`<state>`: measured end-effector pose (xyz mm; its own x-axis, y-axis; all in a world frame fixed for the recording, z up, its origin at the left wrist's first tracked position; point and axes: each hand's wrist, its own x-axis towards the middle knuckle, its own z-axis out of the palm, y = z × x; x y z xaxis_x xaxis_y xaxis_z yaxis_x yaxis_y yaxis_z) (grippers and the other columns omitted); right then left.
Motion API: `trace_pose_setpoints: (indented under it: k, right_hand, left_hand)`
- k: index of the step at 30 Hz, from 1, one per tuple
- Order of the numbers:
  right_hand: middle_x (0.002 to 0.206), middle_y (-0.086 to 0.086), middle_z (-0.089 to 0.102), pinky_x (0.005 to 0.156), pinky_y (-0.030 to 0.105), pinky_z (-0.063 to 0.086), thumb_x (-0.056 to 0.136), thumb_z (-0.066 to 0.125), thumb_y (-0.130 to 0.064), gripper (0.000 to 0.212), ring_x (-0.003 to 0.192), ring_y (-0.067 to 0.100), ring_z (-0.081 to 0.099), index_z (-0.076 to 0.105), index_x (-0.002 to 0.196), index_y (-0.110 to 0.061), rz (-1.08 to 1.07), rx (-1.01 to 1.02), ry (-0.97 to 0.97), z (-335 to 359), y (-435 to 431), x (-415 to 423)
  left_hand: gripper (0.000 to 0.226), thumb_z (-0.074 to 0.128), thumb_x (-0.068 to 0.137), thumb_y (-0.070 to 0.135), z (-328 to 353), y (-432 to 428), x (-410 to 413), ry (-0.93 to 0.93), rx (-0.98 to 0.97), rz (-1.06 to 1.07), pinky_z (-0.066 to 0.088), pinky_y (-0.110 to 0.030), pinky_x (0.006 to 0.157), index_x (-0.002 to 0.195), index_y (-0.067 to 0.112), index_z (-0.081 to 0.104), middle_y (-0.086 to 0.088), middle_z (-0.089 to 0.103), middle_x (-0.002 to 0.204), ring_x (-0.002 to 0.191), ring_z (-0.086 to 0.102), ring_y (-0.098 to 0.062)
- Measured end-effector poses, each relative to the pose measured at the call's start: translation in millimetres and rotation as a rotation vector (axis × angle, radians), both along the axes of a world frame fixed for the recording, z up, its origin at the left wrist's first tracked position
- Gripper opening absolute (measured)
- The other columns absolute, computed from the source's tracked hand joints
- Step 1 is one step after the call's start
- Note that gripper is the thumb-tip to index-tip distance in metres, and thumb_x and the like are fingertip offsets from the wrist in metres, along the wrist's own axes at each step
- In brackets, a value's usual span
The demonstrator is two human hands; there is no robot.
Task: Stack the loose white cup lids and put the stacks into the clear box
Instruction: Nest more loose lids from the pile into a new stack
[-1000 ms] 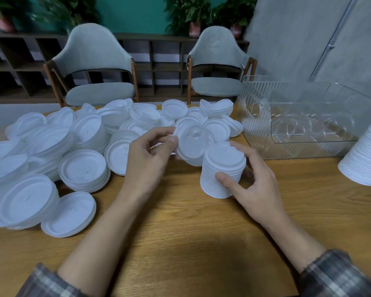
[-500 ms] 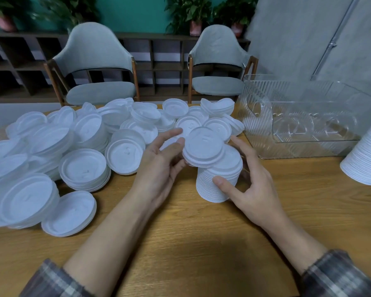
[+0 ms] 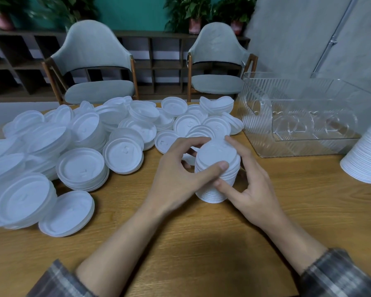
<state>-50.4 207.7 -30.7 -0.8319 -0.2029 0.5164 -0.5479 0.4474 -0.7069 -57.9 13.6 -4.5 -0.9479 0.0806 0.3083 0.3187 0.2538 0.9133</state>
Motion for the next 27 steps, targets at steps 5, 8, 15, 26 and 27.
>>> trace_pose_setpoints:
  k: [5, 8, 15, 26, 27]
  right_hand:
    - [0.147, -0.022, 0.051, 0.106, 0.009, 0.037, 0.088, 0.078, -0.042, 0.077, 0.138, -0.003, 0.048, 0.04, 0.156, -0.032, 0.003, -0.006, -0.01, 0.4, -0.1, 0.3]
    - [0.146, -0.022, 0.053, 0.108, 0.015, 0.041, 0.088, 0.077, -0.046, 0.075, 0.137, -0.001, 0.05, 0.044, 0.154, -0.032, -0.001, -0.007, -0.009, -0.3, 1.1, 0.1]
    - [0.145, -0.02, 0.056, 0.107, 0.029, 0.05, 0.087, 0.078, -0.049, 0.076, 0.135, 0.003, 0.054, 0.046, 0.153, -0.03, 0.007, -0.063, -0.044, 0.3, 1.7, 1.2]
    - [0.15, -0.017, 0.053, 0.111, 0.035, 0.048, 0.083, 0.079, -0.046, 0.085, 0.14, 0.004, 0.05, 0.04, 0.157, -0.03, 0.01, -0.061, -0.037, 1.7, 0.7, 1.0]
    - [0.149, -0.017, 0.053, 0.112, 0.033, 0.047, 0.083, 0.079, -0.045, 0.085, 0.14, 0.003, 0.05, 0.041, 0.157, -0.03, 0.008, -0.054, -0.032, 1.5, 0.6, 1.0]
  left_hand:
    - [0.06, 0.081, 0.072, 0.056, 1.3, 0.2, 0.0, 0.081, -0.053, -0.016, 0.048, -0.019, 0.089, 0.128, 0.04, 0.069, 0.016, 0.066, 0.124, 0.119, 0.06, -0.004]
    - [0.063, 0.078, 0.072, 0.058, 1.7, 0.6, 0.5, 0.101, -0.072, -0.009, 0.046, -0.013, 0.087, 0.131, 0.039, 0.068, 0.017, 0.065, 0.124, 0.12, 0.059, -0.003]
    - [0.065, 0.087, 0.078, 0.052, -0.8, 4.5, 2.2, 0.128, -0.098, -0.005, 0.05, -0.016, 0.096, 0.138, 0.033, 0.067, 0.018, 0.061, 0.127, 0.127, 0.057, -0.001]
    - [0.064, 0.091, 0.072, 0.049, 3.7, 6.6, 0.9, 0.186, -0.132, 0.06, 0.054, -0.017, 0.088, 0.13, 0.03, 0.073, 0.015, 0.064, 0.121, 0.12, 0.061, -0.002]
    - [0.064, 0.091, 0.072, 0.048, 3.7, 6.0, 0.8, 0.18, -0.131, 0.054, 0.054, -0.018, 0.089, 0.13, 0.03, 0.072, 0.015, 0.064, 0.121, 0.12, 0.061, -0.002]
